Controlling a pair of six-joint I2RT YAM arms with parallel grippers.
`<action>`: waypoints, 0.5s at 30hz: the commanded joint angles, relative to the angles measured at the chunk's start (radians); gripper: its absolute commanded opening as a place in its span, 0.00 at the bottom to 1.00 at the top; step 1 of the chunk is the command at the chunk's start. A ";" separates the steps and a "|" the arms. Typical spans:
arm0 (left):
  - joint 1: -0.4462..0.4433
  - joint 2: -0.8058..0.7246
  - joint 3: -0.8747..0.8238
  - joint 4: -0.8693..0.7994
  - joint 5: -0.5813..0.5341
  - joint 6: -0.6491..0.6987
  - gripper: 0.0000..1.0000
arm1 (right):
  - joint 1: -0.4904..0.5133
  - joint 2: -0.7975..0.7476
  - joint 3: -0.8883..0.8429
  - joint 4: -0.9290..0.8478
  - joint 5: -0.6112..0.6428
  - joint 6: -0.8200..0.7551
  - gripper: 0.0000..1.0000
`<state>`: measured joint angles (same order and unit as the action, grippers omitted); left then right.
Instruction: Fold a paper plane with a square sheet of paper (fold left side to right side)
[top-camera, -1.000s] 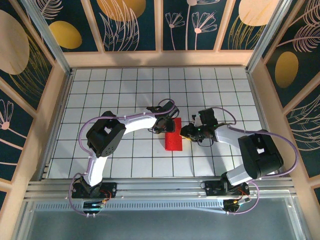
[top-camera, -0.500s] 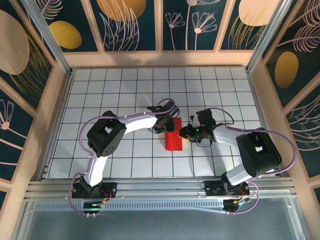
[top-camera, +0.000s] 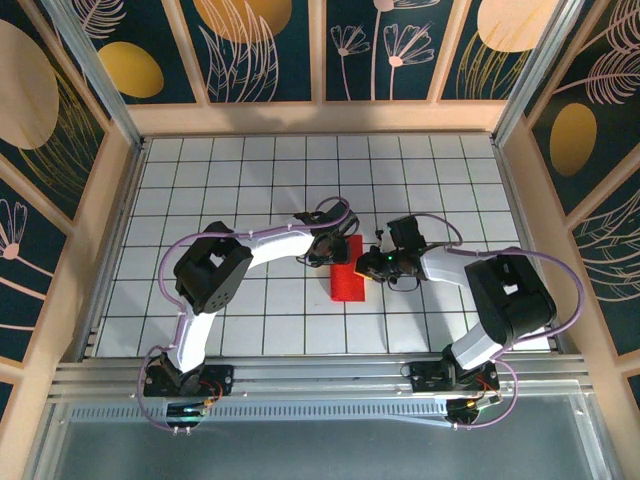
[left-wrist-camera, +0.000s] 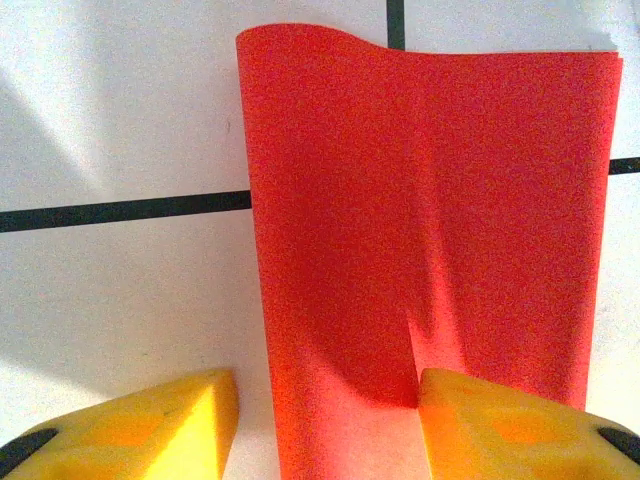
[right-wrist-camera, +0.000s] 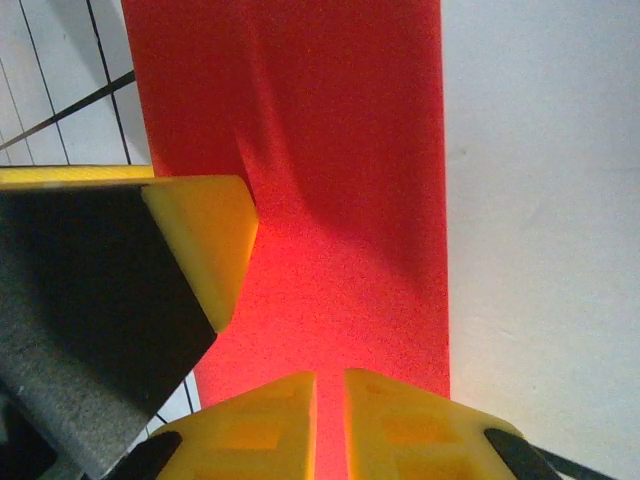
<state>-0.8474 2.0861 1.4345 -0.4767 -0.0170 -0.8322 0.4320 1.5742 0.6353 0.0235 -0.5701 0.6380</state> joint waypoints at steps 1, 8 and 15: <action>-0.041 0.118 -0.040 0.015 0.140 -0.021 0.52 | 0.011 0.024 0.029 0.023 -0.005 0.002 0.16; -0.041 0.118 -0.039 0.015 0.139 -0.021 0.52 | 0.016 0.054 0.033 0.006 0.009 -0.005 0.14; -0.040 0.110 -0.038 0.015 0.133 -0.020 0.52 | 0.017 0.082 0.025 -0.058 0.048 -0.016 0.13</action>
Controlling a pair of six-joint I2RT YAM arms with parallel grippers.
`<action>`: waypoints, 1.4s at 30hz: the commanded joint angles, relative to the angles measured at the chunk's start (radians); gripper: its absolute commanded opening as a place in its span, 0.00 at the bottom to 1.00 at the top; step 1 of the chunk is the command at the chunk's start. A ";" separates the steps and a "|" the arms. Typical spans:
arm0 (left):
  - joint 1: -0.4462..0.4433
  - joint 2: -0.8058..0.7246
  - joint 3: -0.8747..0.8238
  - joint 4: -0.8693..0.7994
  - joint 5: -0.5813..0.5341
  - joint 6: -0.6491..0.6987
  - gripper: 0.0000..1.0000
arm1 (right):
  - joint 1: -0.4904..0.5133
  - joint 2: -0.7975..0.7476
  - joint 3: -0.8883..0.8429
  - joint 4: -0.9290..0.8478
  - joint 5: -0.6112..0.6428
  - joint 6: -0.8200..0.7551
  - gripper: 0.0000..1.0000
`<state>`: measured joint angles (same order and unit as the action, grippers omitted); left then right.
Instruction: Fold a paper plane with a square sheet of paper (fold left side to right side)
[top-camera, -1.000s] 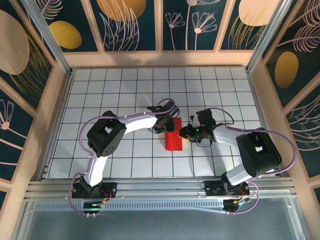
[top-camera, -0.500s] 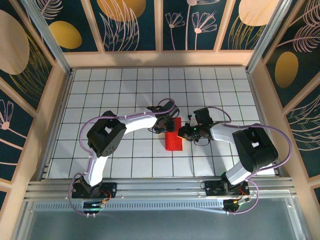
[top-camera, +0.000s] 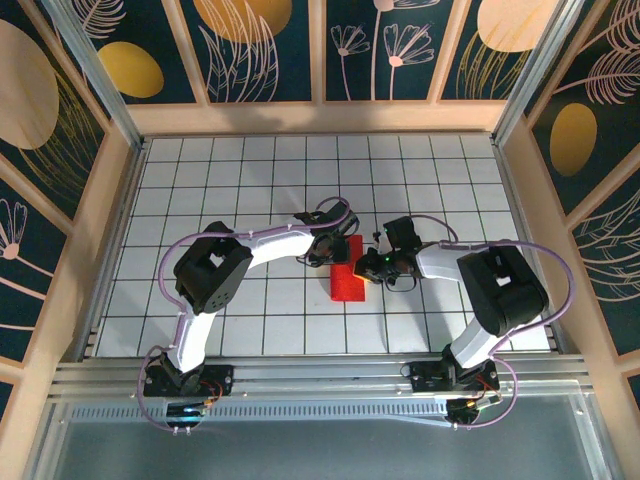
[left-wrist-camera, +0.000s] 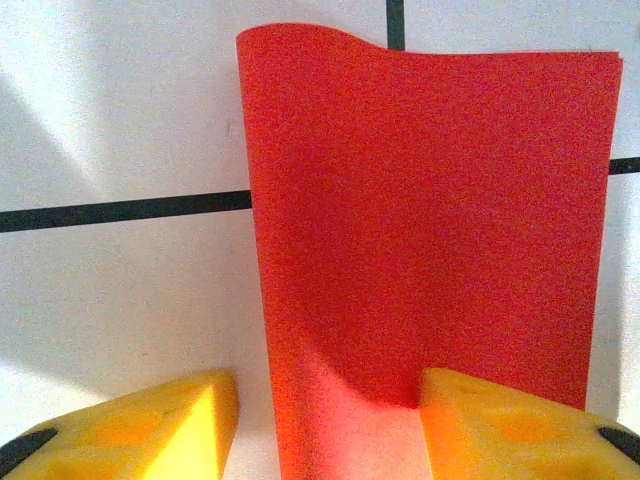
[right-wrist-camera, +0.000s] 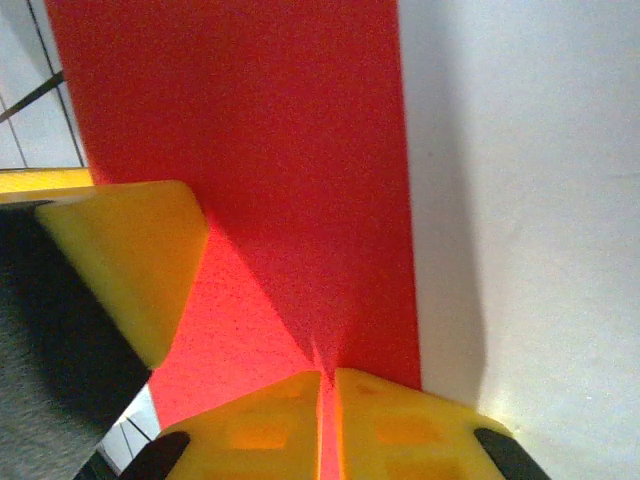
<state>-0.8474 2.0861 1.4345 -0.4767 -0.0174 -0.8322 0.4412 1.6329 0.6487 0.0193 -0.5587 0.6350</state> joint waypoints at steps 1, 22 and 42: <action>-0.041 0.109 -0.037 0.014 0.131 -0.020 0.52 | 0.009 0.028 0.010 -0.061 0.041 -0.014 0.13; 0.077 -0.253 -0.136 0.130 0.136 0.037 0.62 | 0.009 0.053 -0.004 -0.145 0.138 -0.028 0.00; 0.077 -0.352 -0.328 0.477 0.413 0.045 0.12 | 0.008 0.049 -0.018 -0.145 0.158 -0.020 0.00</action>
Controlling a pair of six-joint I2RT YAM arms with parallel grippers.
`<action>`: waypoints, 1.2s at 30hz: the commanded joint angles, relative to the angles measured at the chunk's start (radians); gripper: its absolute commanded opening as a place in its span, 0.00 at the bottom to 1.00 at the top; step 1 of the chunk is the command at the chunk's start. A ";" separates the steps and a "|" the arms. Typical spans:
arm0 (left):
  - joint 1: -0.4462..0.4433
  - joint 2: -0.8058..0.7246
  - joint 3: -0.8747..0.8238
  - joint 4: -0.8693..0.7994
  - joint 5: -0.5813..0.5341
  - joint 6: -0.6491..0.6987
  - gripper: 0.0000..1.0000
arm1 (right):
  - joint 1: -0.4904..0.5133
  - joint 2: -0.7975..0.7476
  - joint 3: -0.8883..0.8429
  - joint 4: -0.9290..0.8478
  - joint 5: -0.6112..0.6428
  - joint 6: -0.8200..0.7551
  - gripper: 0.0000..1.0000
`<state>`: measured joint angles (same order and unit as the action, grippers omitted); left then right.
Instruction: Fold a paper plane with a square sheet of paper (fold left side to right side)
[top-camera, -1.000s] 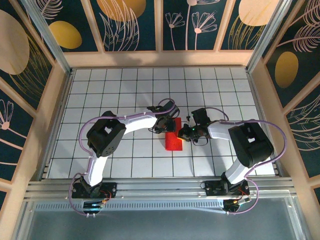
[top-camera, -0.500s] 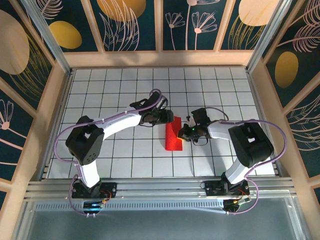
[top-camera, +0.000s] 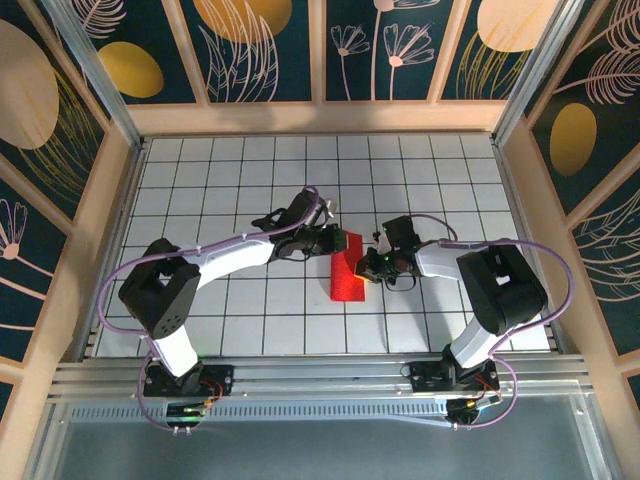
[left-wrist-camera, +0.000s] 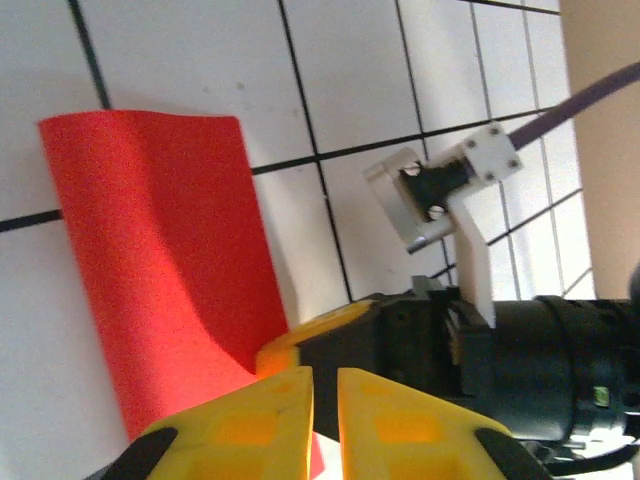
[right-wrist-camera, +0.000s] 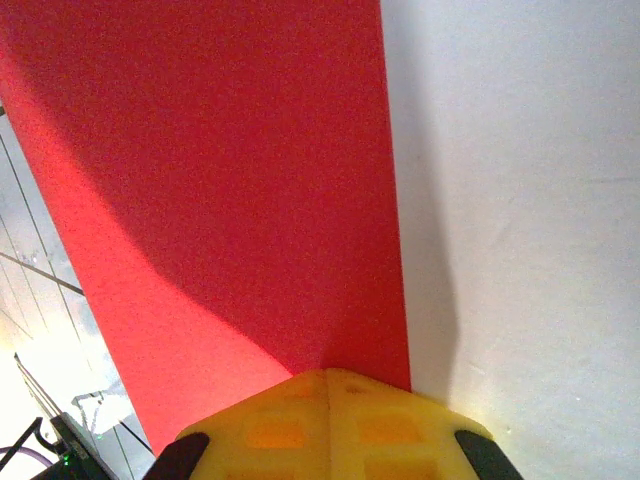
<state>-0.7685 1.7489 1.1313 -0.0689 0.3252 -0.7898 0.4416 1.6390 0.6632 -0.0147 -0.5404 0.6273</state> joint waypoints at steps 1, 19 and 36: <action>-0.002 -0.008 -0.032 0.073 0.078 0.005 0.11 | 0.008 0.043 -0.033 -0.110 0.141 -0.011 0.00; -0.002 0.127 -0.090 0.054 0.019 0.034 0.05 | 0.009 0.051 -0.031 -0.113 0.140 -0.014 0.00; 0.000 0.151 -0.129 0.015 -0.069 0.013 0.04 | 0.010 0.060 -0.024 -0.125 0.140 -0.023 0.00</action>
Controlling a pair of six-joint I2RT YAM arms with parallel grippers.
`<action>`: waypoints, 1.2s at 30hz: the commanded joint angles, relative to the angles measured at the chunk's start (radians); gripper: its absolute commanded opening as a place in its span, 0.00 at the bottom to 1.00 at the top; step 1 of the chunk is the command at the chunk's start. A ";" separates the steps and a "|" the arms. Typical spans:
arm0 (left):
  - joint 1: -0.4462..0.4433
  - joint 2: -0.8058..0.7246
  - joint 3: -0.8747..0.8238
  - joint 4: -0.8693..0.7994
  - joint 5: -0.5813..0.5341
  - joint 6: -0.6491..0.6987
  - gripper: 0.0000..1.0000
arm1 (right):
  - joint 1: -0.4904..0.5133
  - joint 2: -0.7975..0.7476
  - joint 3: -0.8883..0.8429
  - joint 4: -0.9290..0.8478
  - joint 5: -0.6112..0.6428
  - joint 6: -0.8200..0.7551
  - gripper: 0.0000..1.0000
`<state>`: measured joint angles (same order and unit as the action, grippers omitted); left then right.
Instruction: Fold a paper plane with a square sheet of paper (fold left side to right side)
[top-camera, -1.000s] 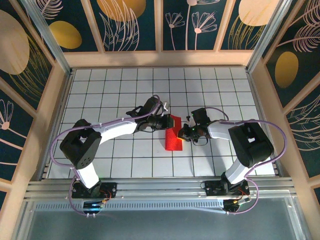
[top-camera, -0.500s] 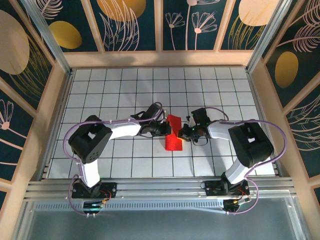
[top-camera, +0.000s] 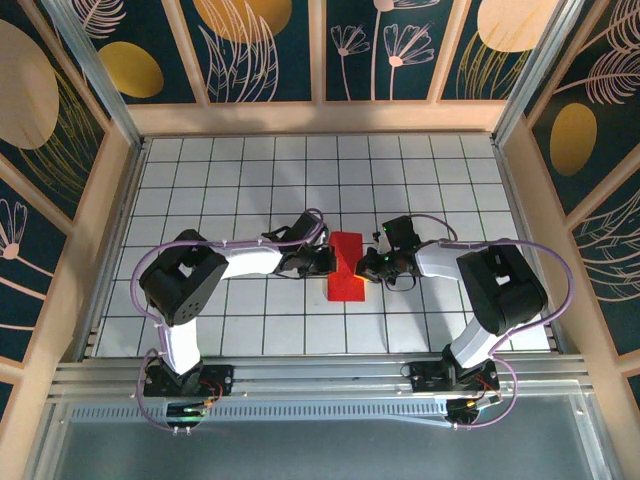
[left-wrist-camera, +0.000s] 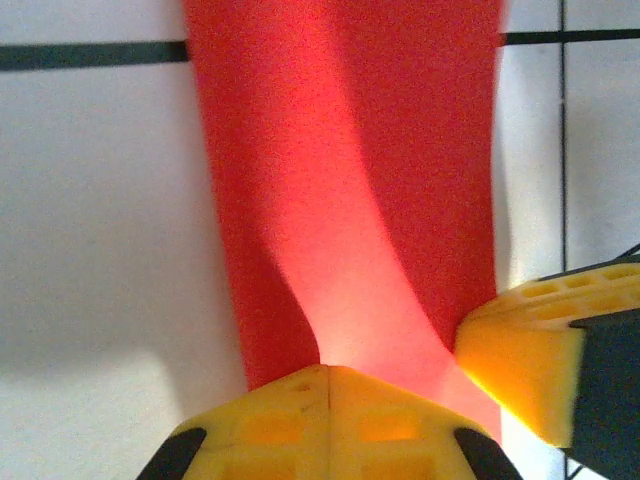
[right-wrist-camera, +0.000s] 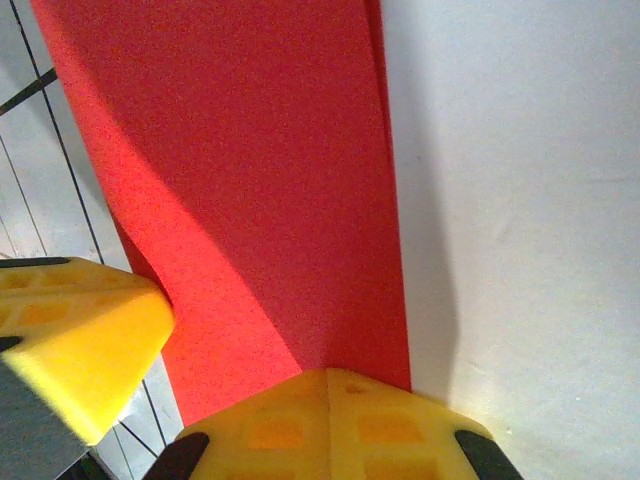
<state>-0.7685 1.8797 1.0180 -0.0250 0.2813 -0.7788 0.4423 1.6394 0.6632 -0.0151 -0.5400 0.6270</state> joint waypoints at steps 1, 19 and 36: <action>0.000 0.022 -0.020 -0.029 -0.028 0.002 0.03 | 0.009 0.060 -0.024 -0.125 0.140 -0.023 0.00; 0.036 -0.029 -0.117 -0.029 -0.060 0.004 0.00 | 0.009 0.069 -0.021 -0.134 0.146 -0.029 0.00; 0.061 -0.148 -0.075 0.045 0.077 0.059 0.00 | 0.011 0.073 -0.014 -0.137 0.140 -0.032 0.00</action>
<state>-0.7021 1.7573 0.9173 -0.0257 0.2829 -0.7406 0.4469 1.6505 0.6788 -0.0273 -0.5396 0.6086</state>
